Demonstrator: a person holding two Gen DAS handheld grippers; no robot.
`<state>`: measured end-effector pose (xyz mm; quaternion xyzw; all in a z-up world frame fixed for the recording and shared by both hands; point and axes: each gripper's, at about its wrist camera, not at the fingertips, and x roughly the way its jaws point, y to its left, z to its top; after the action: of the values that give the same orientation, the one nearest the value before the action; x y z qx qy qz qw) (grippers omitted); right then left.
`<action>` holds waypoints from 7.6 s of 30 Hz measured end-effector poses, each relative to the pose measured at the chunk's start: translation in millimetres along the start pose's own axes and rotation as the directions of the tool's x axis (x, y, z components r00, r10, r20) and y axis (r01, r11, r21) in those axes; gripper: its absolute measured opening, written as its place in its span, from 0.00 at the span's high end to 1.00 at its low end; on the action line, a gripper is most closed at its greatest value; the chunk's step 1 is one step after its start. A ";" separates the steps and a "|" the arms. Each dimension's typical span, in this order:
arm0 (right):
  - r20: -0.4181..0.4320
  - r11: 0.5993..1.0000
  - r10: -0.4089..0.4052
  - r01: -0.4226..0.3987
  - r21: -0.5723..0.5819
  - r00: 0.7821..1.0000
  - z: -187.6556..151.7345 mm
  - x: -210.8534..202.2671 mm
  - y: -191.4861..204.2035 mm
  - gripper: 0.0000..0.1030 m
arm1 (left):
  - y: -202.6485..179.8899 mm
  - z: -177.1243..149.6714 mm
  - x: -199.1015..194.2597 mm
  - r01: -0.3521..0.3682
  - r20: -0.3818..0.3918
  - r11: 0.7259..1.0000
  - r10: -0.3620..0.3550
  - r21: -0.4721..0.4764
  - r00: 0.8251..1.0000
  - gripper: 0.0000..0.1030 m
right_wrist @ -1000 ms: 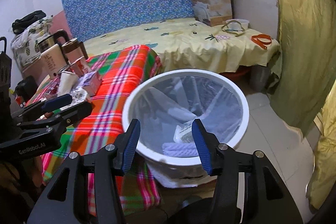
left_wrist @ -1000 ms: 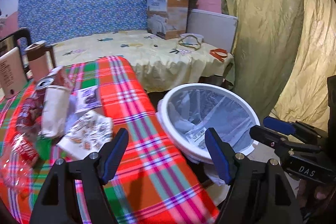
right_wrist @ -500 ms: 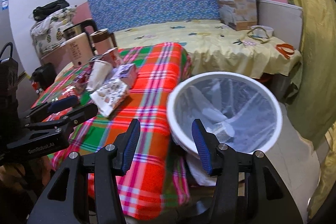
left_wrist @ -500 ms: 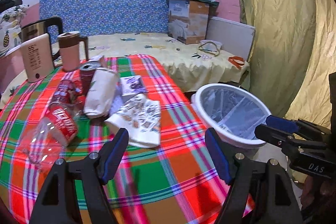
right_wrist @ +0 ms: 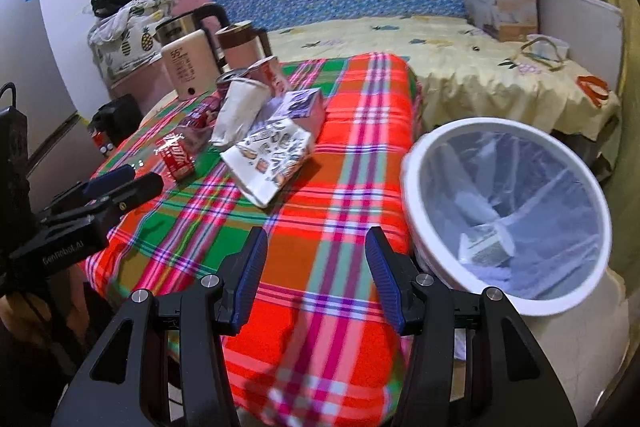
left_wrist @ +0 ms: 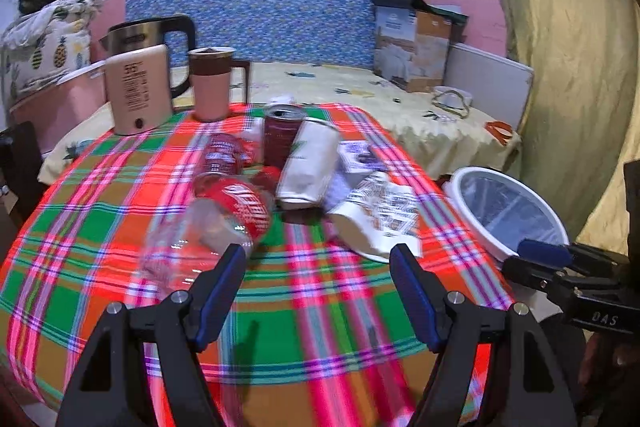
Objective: Collect trash
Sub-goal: 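Grasp the clear cola bottle with the left tool while the right tool grasps the patterned paper cup, then carry the bottle and paper cup over the bin with both tools, then open both tools to drop the bottle and paper cup into the bin, then grasp the white paper bag with the left tool while the right tool grasps the purple juice carton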
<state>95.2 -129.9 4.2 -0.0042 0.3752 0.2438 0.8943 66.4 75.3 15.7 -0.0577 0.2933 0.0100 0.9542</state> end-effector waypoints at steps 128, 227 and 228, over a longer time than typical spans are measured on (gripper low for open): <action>-0.026 0.903 -0.301 0.294 0.313 0.953 -5.7 -25.5 -160.5 0.83 | -205.6 27.0 103.2 0.404 -0.202 0.890 -0.364 0.211 0.909 0.37; -0.008 1.000 -0.011 0.011 -0.028 1.000 56.2 54.1 -8.8 0.37 | -3.7 13.9 61.9 0.040 -0.090 0.999 -0.042 -0.025 0.995 0.91; -0.008 0.999 -0.014 0.014 -0.041 1.000 60.0 58.4 -6.6 0.37 | -2.0 14.2 62.0 0.042 -0.089 0.999 -0.045 -0.029 0.995 0.91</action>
<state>173.3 -99.1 6.9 -0.0258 0.3737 0.2452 0.8942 125.8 74.1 -7.1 -0.0772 0.3342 -0.0093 0.9393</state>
